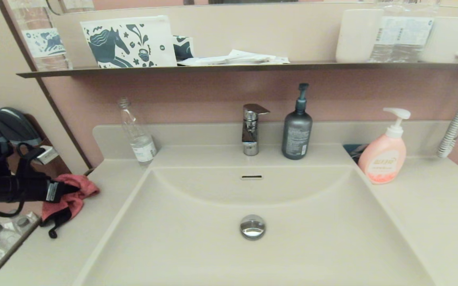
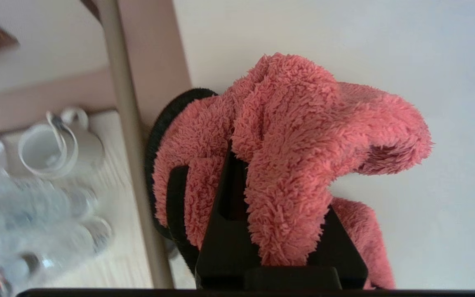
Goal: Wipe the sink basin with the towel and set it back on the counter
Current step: Wipe the sink
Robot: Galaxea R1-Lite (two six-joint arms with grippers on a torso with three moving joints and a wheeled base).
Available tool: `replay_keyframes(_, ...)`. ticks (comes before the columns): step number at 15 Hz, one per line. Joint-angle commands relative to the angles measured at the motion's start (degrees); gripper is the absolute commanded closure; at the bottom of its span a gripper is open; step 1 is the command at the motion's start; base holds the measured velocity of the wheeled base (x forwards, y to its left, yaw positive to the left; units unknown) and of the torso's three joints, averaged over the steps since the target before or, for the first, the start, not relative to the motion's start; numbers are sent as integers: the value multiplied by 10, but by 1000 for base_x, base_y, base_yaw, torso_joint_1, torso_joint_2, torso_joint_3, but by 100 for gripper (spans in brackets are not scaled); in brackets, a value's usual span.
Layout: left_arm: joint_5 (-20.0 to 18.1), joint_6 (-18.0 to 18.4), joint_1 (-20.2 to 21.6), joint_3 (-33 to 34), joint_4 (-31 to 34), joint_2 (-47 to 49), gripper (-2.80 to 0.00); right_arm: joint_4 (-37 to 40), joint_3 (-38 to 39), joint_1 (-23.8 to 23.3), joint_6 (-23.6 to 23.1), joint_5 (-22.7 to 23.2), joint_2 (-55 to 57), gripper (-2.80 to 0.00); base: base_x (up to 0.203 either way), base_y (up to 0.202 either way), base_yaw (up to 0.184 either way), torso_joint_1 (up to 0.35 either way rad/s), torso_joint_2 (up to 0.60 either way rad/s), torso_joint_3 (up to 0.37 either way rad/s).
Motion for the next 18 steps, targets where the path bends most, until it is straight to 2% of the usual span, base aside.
replay_keyframes(1,-3,2,1,48,0,-36,0,0,0,0,0,0,0,0,0,0,0,0,0,0)
replay_keyframes(5,-2,-10,-32,127,-4,-79,0,0,0,0,0,0,0,0,0,0,0,0,0,0)
replay_keyframes(9,2,-36,-83,132,-6,-82,0,0,0,0,0,0,0,0,0,0,0,0,0,0)
replay_keyframes(13,13,-69,-122,80,-5,-56,0,0,0,0,0,0,0,0,0,0,0,0,0,0)
replay_keyframes(18,32,-115,-145,-15,-6,10,0,0,0,0,0,0,0,0,0,0,0,0,0,0)
